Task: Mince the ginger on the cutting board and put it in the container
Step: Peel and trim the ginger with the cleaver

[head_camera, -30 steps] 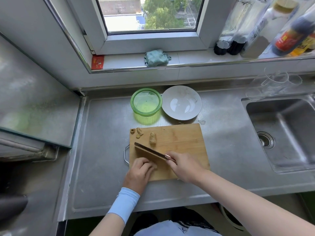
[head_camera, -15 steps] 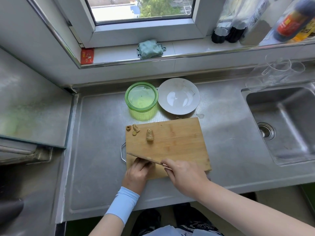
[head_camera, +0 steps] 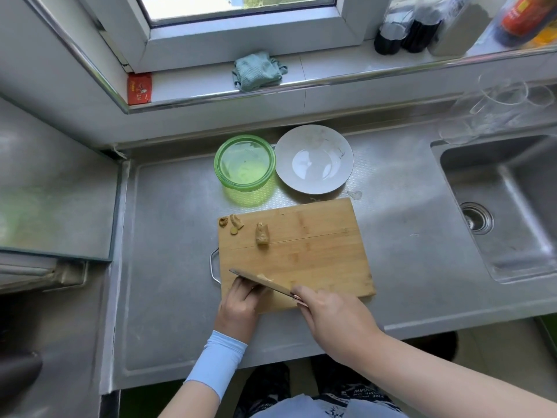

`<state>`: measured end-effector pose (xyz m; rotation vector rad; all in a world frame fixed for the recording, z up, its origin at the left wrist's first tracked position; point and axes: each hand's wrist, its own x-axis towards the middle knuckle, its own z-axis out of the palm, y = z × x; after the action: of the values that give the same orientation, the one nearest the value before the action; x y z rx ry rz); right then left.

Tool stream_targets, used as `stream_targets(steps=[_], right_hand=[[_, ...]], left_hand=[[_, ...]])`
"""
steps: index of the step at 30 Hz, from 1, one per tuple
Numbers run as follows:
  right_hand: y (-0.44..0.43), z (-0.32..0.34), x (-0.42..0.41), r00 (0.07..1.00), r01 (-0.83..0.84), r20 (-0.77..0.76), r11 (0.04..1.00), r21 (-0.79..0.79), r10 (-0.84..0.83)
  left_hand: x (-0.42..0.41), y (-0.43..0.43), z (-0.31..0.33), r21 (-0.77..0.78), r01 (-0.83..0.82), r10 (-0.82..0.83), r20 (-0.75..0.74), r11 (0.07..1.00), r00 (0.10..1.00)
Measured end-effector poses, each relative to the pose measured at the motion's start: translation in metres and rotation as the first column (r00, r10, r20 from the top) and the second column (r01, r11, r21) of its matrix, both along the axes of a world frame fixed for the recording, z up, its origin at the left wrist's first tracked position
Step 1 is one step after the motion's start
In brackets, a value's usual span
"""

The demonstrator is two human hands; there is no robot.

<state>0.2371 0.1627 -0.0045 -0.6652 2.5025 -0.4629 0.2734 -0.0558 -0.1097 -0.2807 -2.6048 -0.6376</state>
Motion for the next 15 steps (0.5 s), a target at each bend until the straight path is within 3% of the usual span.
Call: stream_targets(steps=[15], right_hand=[[-0.010,0.019,-0.006,0.998,0.008,0.063,1.000,0.026,-0.010]], left_hand=[[0.000,0.000,0.009,0.042,-0.011,0.007,0.080,0.999,0.997]])
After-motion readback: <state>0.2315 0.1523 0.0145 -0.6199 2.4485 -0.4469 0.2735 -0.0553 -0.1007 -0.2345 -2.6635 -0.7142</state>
